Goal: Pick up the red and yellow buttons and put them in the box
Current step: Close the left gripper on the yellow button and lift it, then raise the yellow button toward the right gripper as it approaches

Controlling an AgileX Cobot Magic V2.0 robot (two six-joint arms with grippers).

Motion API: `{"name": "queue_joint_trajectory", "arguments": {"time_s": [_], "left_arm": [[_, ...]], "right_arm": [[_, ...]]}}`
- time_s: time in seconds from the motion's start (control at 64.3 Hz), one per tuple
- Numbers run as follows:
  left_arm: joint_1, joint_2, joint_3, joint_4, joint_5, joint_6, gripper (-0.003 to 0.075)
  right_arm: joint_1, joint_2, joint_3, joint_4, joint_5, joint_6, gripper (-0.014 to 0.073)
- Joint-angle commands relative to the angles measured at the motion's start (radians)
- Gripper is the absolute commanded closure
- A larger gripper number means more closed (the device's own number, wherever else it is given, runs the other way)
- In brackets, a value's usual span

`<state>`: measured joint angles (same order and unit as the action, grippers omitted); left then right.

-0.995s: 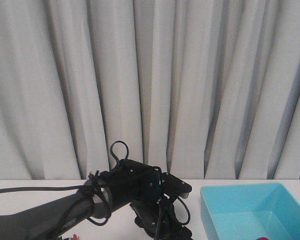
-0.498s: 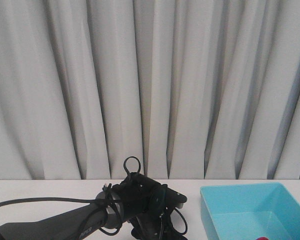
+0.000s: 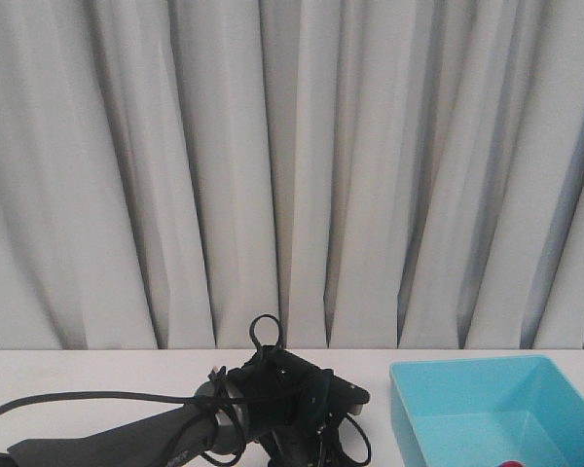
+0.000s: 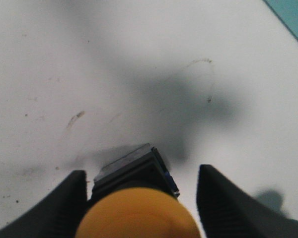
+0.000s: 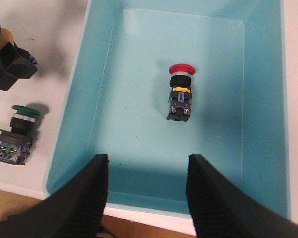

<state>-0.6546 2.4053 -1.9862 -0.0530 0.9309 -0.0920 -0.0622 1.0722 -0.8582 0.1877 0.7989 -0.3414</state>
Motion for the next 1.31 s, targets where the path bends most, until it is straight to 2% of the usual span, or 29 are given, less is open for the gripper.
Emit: {"name": "queue_joint_trajectory", "arguments": {"time_s": [0.0,0.187,0.358,0.918,1.151,1.291], "left_arm": [[-0.003,-0.068,-0.031,-0.004,-0.032,-0.01,0.0366],[-0.003,-0.068,-0.031,-0.004,-0.03,-0.002,0.0484],[-0.003,-0.072,-0.031,-0.004,-0.013,0.028,0.0537],[0.011,-0.29,-0.031,0.002,0.028,0.249,0.0538],[0.093,-0.392,-0.031,-0.019,0.07,0.328,0.0538],[0.164,-0.439,-0.029,-0.125,0.087,0.413,0.0538]], "right_arm": [[-0.004,-0.018,-0.026,0.01,-0.046,0.003,0.0224],[-0.004,-0.018,-0.026,0.01,-0.046,0.003,0.0224],[-0.004,-0.018,-0.026,0.01,-0.049,0.003,0.0224],[-0.004,-0.018,-0.026,0.01,-0.069,0.003,0.0224],[-0.004,-0.018,-0.026,0.01,-0.08,-0.004,0.0224],[-0.004,-0.018,-0.026,0.031,-0.081,-0.053,0.0224]]}}
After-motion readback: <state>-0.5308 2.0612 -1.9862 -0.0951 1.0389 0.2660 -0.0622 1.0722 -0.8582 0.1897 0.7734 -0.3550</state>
